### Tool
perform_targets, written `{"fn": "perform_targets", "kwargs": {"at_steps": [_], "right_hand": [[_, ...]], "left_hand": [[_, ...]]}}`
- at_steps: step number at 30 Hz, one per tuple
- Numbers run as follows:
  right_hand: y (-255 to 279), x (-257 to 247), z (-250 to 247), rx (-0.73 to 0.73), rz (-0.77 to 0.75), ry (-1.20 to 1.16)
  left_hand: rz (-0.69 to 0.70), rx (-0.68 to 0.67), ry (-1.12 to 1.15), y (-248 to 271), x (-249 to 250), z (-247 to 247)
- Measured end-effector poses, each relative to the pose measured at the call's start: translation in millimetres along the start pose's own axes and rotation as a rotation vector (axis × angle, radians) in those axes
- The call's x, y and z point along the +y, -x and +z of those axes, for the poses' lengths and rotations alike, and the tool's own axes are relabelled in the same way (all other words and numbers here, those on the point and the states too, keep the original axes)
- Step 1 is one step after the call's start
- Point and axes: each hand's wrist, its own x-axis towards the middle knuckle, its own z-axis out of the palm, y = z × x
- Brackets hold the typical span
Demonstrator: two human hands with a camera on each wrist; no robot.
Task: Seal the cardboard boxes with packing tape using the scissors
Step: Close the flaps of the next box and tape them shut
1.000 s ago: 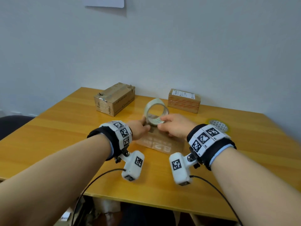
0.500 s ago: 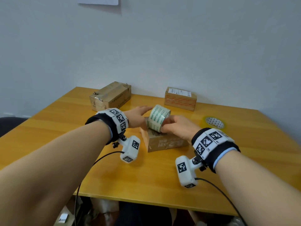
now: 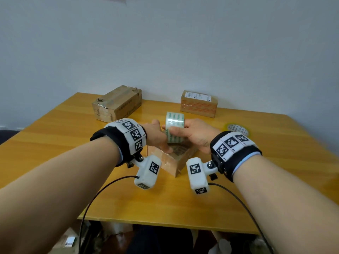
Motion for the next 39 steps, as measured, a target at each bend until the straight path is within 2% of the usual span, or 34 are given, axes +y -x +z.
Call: {"fn": "perform_targets", "kwargs": {"at_steps": [5,8,12,14,17,22,24,27,29,30,31,33,35,36,39], "right_hand": [[5,5,-2,0.069,-0.113,0.040],[7,14,-6,0.125,-0.137,0.056],[7,21,-11,0.095,-0.163,0.000],[8,21,-13,0.078,-0.169,-0.028],[6,24,-16,0.079,-0.163,-0.072],[5,28,-24,0.108,-0.136,-0.009],[8,24,-32,0.194,-0.109,-0.058],[10,26,-49,0.501,-0.018,-0.212],[12,35,-59,0.675,0.107,-0.096],[12,41,-64,0.713,0.177,0.065],[12,47,-68,0.710,0.233,0.269],[14,57,-69,0.586,0.316,0.603],[15,63,-64,0.453,0.369,0.731],[14,65,-62,0.443,0.366,0.777],[5,69,-65,0.601,0.313,0.847]], "left_hand": [[-0.059,-0.042,0.114,5,3,7],[-0.068,-0.023,0.158,13,6,12],[-0.077,-0.027,0.200,18,11,9],[0.004,0.061,0.126,17,17,6],[0.232,0.145,0.182,13,28,6],[0.302,0.103,0.416,0,23,16],[0.294,0.045,0.556,1,19,17],[0.289,-0.041,0.712,4,16,15],[0.290,-0.073,0.750,4,13,15],[0.289,-0.083,0.764,3,12,15],[0.288,-0.093,0.780,2,11,15],[0.291,-0.108,0.806,0,9,16],[0.288,-0.117,0.815,-1,7,17],[0.285,-0.122,0.819,-2,7,17],[0.294,-0.125,0.815,-4,6,17]]}}
